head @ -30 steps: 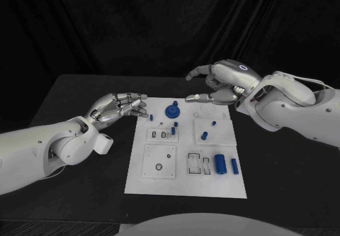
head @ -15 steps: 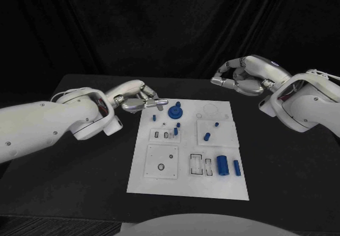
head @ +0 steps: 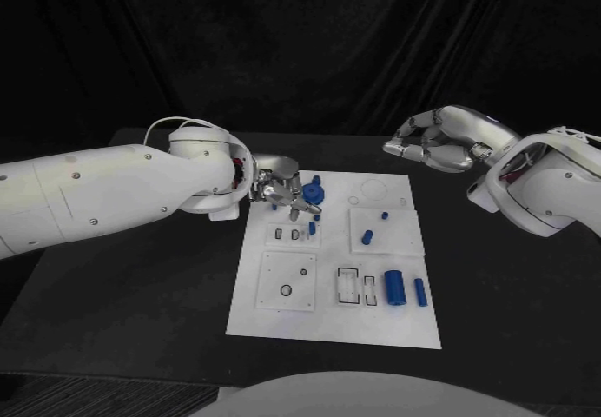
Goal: Assemble the parts on the task board
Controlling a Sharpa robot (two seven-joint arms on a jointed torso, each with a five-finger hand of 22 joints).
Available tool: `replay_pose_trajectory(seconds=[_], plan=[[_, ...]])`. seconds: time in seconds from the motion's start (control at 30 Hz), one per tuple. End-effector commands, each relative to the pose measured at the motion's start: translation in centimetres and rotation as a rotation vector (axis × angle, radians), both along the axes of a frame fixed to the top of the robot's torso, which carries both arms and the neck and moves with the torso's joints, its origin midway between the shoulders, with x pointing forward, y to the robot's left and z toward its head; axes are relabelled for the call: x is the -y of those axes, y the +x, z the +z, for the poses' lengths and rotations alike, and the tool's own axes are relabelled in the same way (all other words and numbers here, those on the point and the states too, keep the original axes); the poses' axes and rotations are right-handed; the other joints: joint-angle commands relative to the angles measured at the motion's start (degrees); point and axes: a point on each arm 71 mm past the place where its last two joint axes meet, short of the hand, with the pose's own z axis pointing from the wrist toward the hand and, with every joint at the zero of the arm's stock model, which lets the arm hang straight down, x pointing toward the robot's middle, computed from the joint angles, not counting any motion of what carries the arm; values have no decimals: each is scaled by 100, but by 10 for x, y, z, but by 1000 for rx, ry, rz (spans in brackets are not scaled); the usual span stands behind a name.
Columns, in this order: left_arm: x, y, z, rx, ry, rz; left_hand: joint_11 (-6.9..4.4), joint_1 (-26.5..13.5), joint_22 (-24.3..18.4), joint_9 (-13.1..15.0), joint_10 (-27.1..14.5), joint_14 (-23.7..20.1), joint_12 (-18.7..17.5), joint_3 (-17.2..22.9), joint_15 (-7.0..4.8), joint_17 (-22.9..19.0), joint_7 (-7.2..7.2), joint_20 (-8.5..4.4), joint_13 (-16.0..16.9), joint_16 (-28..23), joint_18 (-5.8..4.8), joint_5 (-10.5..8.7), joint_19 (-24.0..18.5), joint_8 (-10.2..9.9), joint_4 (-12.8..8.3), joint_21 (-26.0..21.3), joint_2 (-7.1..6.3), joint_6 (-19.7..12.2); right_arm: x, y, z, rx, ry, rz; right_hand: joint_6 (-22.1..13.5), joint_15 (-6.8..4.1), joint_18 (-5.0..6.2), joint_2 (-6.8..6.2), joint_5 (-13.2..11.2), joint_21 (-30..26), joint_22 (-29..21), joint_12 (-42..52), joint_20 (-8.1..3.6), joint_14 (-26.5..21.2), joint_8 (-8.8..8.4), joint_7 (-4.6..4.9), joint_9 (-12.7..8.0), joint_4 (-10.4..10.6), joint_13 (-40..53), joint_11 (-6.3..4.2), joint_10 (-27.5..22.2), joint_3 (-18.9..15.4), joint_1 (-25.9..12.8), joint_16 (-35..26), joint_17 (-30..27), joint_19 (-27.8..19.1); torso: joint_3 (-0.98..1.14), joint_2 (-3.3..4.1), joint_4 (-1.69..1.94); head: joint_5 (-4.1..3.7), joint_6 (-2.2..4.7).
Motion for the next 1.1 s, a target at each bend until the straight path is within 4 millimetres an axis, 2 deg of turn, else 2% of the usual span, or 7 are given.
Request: replay_pose_trajectory(seconds=[0.03,0.2,0.4,0.57,0.67,0.9,1.1], plan=[[0,2,-6,-57,132,12,-50,-102,949,55,598,595,-7,50,-30,1506,-6,-41,1503,15,-65,-39,62,-55,23,-6,102,-20,4,1,-5,-56,-18,-40,21,17,-52,-4,54,19,1456,15,17,605,39,-8,8,-5,1509,-5,597,-40,79,15,1510,521,44,0,-34,11,-39],[6,5,-6,-51,136,16,-40,-206,896,119,598,595,-7,99,-26,1506,12,-43,1503,15,-52,21,18,-157,12,-32,164,-77,4,2,-8,-71,-25,-44,25,17,-52,-2,77,22,1457,15,17,605,48,-9,10,-4,1509,-5,597,-51,95,15,1510,523,107,14,-76,68,-76],[8,7,-6,-49,140,22,-41,-212,884,198,598,595,-7,156,-23,1506,3,-40,1503,15,-49,79,11,-179,-21,-43,173,-29,3,2,-13,-88,-33,-45,25,17,-52,-2,98,22,1457,15,16,605,54,-9,10,-4,1509,-5,597,-60,107,15,1510,523,129,14,-94,127,-122],[10,9,-6,-50,146,22,-63,-207,875,321,598,595,-7,205,-39,1506,-28,-49,1503,15,-46,108,6,-133,-44,-52,161,44,4,3,-16,-103,-40,-49,25,17,-51,-2,103,18,1456,15,16,605,55,-9,10,-4,1509,-5,597,-62,109,15,1510,520,185,20,-98,158,-153],[13,11,-6,-49,149,22,-67,-210,855,347,598,595,-7,218,-42,1506,-30,-52,1503,15,-40,115,-12,-129,-43,-61,165,44,4,3,-17,-111,-44,-50,25,17,-49,-2,110,13,1454,15,16,605,56,-8,10,-3,1509,-4,597,-65,112,15,1510,517,180,15,-96,149,-162],[17,15,-7,-54,166,22,-72,-181,784,536,598,595,-7,334,-50,1506,-32,-64,1503,15,-22,141,-78,-148,-107,-102,154,-24,1,4,-20,-124,-52,-42,28,17,-47,-3,128,6,1451,15,16,605,61,-8,11,-3,1509,-3,597,-73,121,15,1510,512,217,14,-95,115,-162],[18,19,-8,-58,179,28,-182,-269,810,1438,598,595,-7,558,-146,1506,-154,-155,1503,15,-25,49,-49,345,-210,-118,55,-52,-1,4,-20,-121,-51,-33,35,18,-49,-6,157,11,1453,15,16,605,72,-9,11,-6,1509,-3,597,-89,143,15,1510,516,207,6,-87,102,-162]])
